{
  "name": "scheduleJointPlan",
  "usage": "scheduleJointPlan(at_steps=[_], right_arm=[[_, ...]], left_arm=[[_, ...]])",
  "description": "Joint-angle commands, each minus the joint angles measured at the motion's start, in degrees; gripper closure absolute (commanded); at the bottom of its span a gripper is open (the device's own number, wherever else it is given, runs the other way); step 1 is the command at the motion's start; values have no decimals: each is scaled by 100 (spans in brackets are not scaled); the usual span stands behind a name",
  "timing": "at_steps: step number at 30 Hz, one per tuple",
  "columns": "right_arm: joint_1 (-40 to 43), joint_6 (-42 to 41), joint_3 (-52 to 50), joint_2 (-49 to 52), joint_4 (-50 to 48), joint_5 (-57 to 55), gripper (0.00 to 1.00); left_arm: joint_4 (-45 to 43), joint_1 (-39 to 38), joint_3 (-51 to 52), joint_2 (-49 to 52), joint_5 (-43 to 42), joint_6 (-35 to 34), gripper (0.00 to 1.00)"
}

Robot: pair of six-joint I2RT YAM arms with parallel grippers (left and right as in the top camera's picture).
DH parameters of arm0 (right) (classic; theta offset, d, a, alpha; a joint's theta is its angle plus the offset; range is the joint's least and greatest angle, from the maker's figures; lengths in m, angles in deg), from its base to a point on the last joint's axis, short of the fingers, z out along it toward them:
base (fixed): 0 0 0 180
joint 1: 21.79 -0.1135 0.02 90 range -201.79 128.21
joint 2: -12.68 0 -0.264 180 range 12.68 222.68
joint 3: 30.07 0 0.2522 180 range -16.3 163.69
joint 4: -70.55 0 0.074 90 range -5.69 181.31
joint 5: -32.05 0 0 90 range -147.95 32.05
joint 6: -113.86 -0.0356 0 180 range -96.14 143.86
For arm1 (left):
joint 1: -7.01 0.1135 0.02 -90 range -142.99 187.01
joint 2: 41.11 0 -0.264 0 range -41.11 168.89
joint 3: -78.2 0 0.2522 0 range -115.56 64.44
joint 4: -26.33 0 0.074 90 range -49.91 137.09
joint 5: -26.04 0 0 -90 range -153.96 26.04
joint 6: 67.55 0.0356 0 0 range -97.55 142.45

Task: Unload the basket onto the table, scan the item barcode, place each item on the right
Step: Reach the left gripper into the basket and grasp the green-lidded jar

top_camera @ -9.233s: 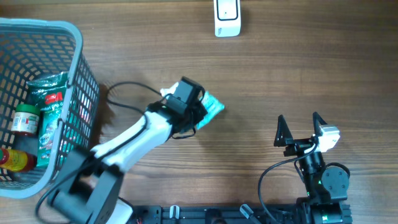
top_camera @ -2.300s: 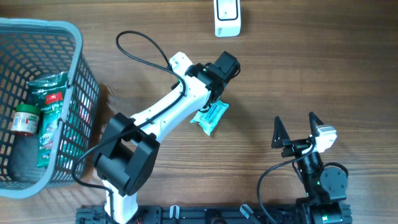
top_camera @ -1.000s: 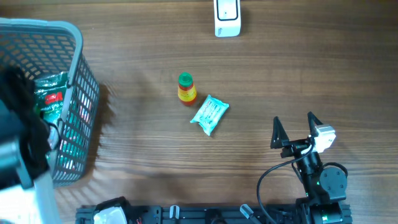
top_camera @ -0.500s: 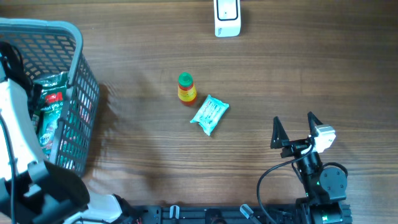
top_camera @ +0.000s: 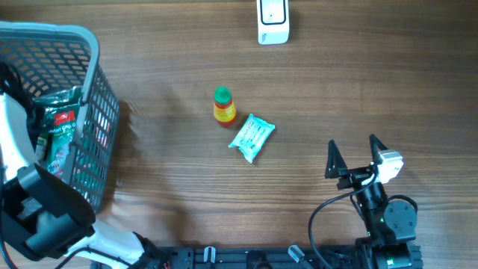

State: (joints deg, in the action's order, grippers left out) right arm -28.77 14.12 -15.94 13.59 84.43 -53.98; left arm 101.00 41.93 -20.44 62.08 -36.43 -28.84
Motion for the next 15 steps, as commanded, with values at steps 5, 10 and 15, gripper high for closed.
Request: scheduleJointPlan(at_steps=[5, 10, 15], right_arm=[[-24, 70, -7, -11, -17, -101, 0], [-24, 70, -7, -11, -17, -101, 0], [-24, 70, -7, -11, -17, -101, 0]], left_arm=[[-1025, 42, 772, 74, -92, -48, 0], [-1384, 42, 828, 74, -114, -31, 0], [-1602, 42, 828, 87, -114, 13, 0]])
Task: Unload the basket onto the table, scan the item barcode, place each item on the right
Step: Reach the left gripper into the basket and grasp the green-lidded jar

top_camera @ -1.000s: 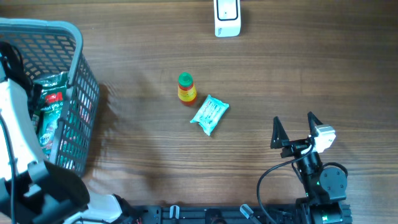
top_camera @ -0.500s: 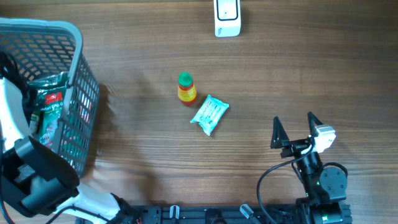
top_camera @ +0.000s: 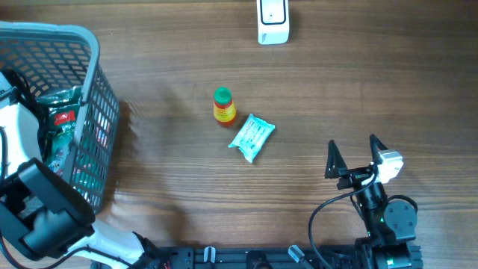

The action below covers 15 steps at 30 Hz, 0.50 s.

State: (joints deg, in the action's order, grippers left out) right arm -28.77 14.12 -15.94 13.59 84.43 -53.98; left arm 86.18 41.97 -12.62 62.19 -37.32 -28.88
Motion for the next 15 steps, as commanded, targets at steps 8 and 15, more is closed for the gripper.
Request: scheduleJointPlan(at_steps=[8, 15], right_arm=[[-24, 70, -7, -11, -17, -101, 0], [-24, 70, -7, -11, -17, -101, 0]], left_arm=[[-422, 59, 48, 131, -66, 164, 0], [-413, 155, 57, 428, -66, 164, 0]])
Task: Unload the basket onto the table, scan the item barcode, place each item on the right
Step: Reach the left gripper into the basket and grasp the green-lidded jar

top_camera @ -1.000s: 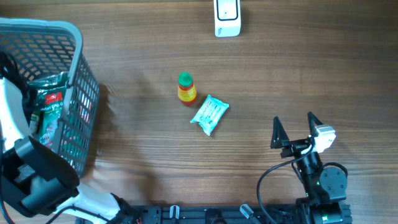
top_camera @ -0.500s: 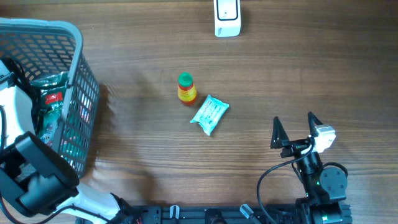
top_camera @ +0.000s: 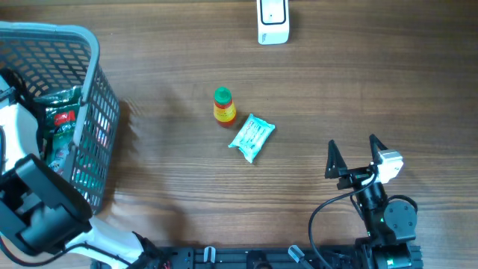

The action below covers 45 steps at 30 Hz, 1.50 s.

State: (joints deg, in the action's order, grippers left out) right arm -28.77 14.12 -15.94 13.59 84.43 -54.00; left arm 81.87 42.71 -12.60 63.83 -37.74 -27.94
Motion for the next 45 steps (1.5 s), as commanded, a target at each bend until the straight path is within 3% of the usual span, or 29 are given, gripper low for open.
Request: scheduleJointPlan(at_steps=[1, 14, 18, 24, 32, 36, 41, 45], right_arm=[[-24, 68, -7, -11, -17, -98, 0], [-24, 68, -7, -11, -17, -98, 0], [-24, 68, -7, -11, -17, -98, 0], [-24, 70, -7, -11, -17, -98, 0], [-24, 68, -7, -11, -17, -98, 0], [-24, 70, -7, -11, -17, -98, 0], [-24, 70, -7, -11, -17, -98, 0], [-24, 70, -7, -11, -17, -98, 0]], left_arm=[[17, 111, 55, 376, -24, 70, 0], [-98, 219, 59, 870, -24, 70, 1], [-74, 219, 59, 868, -24, 72, 18], [144, 192, 52, 614, -26, 74, 28], [306, 190, 52, -863, -186, 376, 30], [291, 190, 52, -1923, -702, 374, 31], [278, 190, 52, -3294, -1711, 374, 32], [260, 179, 52, -4103, -3073, 376, 32]])
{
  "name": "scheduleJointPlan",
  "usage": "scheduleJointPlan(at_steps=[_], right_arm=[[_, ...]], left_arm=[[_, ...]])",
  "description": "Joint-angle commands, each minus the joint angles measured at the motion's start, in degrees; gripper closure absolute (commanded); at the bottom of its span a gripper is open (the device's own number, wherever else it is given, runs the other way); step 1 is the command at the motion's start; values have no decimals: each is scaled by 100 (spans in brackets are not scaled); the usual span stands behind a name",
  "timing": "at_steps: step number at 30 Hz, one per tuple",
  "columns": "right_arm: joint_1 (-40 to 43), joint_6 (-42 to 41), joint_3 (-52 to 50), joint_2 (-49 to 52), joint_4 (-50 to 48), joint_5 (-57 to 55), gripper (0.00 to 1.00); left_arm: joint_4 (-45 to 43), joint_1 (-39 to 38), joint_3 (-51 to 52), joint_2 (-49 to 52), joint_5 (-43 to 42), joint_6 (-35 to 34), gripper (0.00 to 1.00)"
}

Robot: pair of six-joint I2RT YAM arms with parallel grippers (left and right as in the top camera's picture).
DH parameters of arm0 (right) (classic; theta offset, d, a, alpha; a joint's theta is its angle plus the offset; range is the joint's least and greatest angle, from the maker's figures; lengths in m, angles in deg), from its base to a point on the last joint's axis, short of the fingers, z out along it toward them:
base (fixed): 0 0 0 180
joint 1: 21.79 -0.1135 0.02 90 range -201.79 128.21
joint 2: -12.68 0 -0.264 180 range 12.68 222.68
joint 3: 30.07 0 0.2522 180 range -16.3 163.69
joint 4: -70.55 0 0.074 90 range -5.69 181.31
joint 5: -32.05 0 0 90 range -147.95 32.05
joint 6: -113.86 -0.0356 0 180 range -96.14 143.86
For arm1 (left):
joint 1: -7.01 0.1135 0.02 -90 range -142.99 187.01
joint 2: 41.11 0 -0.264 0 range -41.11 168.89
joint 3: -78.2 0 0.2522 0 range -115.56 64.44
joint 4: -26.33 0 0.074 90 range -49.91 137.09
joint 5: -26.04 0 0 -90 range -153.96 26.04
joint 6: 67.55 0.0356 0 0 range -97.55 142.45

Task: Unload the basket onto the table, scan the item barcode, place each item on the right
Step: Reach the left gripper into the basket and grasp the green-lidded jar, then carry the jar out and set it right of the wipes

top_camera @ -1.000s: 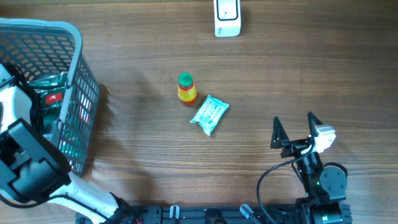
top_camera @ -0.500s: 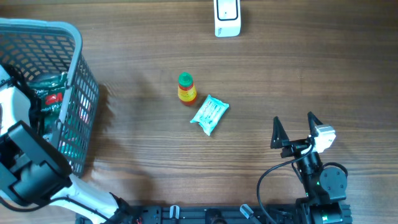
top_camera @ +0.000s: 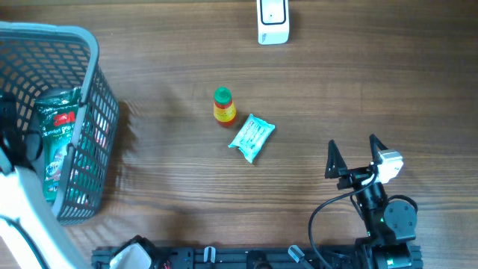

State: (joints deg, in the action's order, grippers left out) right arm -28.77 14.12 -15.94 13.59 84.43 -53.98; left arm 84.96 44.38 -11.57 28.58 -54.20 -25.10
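Observation:
A white barcode scanner (top_camera: 272, 21) stands at the table's far edge. Near the middle are a small yellow-and-red bottle with a green cap (top_camera: 222, 105) and a teal packet (top_camera: 252, 138) lying flat beside it. My right gripper (top_camera: 354, 155) is open and empty at the near right, well clear of both. My left arm (top_camera: 16, 202) reaches into the grey basket (top_camera: 95, 71) at the left. Its dark wrist end (top_camera: 10, 131) sits next to a green packet (top_camera: 58, 131) in the basket; the fingers are hidden.
The mesh basket takes up the left side of the table, with the green packet standing inside it. Bare wooden tabletop (top_camera: 358, 82) lies between the scanner, the two loose items and the right arm.
My left arm has shifted: the large dark block at the lower left is gone from view and a white link lies there. More of the green packet shows. The right arm is unchanged.
Through all earlier moments my left arm stood over the basket, covering part of the green packet, with small shifts between them. Now it sits further left and the packet shows more fully. The bottle, the teal packet, the scanner and the right gripper have stayed put.

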Motion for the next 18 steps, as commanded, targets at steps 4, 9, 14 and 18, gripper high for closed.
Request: scheduleJointPlan(at_steps=[4, 9, 14, 18], right_arm=[[-24, 68, -7, -11, -17, -101, 0], [-24, 70, -7, -11, -17, -101, 0], [-24, 70, -7, -11, -17, -101, 0], [-24, 70, -7, -11, -17, -101, 0]], left_arm=[[-59, -345, -50, -1023, -2712, 179, 34], [-70, -1668, -50, -1239, -3289, 570, 39], [-337, -3493, -48, -1128, -3126, 826, 38], [-658, -4830, -50, -826, -2682, 918, 38]])
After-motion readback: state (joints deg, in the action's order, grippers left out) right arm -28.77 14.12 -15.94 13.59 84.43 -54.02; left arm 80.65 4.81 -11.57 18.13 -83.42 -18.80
